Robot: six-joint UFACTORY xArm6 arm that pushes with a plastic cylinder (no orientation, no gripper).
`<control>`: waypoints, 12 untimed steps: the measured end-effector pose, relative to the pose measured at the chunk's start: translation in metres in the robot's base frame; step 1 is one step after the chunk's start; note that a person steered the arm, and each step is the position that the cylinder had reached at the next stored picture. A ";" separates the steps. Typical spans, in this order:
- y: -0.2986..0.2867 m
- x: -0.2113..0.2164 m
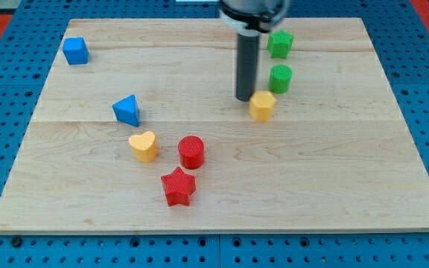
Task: Place the yellow heart horizontal to the red circle
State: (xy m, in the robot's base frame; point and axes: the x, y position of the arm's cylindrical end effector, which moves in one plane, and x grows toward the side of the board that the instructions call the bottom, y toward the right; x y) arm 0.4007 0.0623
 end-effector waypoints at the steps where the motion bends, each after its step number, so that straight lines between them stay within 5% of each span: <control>1: -0.038 0.002; 2: -0.119 0.002; 5: -0.221 0.086; 7: -0.221 0.150; 10: -0.151 0.091; 12: -0.220 0.068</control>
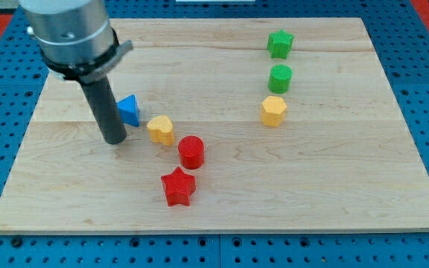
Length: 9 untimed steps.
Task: Place the yellow heart horizontal to the red circle
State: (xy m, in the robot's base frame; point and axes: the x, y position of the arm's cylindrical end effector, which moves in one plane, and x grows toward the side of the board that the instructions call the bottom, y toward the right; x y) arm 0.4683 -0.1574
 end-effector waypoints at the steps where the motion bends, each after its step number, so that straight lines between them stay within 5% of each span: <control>1: 0.020 -0.002; 3: 0.182 -0.014; 4: 0.202 0.006; 6: 0.178 0.026; 8: 0.238 0.039; 9: 0.179 0.036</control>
